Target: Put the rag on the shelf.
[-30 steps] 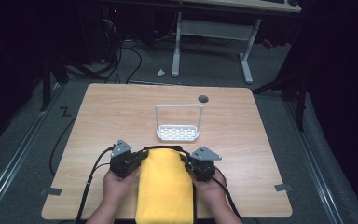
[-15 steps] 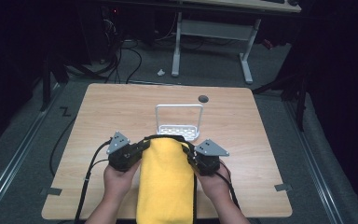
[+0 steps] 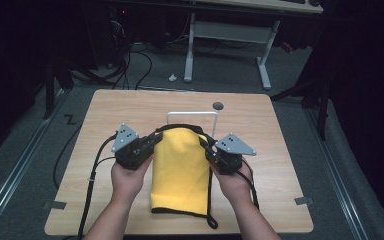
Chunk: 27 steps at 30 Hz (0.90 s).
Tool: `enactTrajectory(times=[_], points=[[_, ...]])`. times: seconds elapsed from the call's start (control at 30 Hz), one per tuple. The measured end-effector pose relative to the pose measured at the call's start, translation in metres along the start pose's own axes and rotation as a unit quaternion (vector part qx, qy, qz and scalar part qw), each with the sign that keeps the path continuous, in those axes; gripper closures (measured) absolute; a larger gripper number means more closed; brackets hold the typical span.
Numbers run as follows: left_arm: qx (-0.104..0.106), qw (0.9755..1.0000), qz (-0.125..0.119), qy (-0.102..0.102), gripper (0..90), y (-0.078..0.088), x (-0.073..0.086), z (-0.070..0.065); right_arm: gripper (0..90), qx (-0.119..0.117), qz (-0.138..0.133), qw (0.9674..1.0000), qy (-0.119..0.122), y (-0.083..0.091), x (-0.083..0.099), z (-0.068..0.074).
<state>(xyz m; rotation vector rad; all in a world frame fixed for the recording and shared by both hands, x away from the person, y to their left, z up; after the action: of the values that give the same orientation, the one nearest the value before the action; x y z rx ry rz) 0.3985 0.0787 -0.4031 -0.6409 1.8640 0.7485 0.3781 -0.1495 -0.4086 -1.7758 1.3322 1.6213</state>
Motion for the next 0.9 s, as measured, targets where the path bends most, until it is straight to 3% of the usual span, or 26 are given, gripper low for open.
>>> enactTrajectory(times=[0.47,0.9], points=[[0.007,0.9989,-0.041,-0.023,85.0,0.003,-0.048,-0.011,80.7,0.022,-0.041,0.9989,0.006,0.009,-0.043,-0.021],[0.006,0.9972,-0.062,-0.042,85.0,-0.006,-0.080,-0.018,80.7,0.038,-0.057,0.9976,0.007,0.010,-0.067,-0.039]])
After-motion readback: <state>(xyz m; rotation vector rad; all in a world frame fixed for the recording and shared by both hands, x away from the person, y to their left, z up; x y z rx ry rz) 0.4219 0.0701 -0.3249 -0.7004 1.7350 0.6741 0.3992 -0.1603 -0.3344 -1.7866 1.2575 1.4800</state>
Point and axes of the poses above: each handheld gripper's, and its own axes: y roughly backward along the jaws, x roughly out of its underside, z roughly to its left, the point moved 4 cm from there along -y, roughly forward along the jaws, and after that the axes turned 10 degrees about y, right-handed, at the moved point
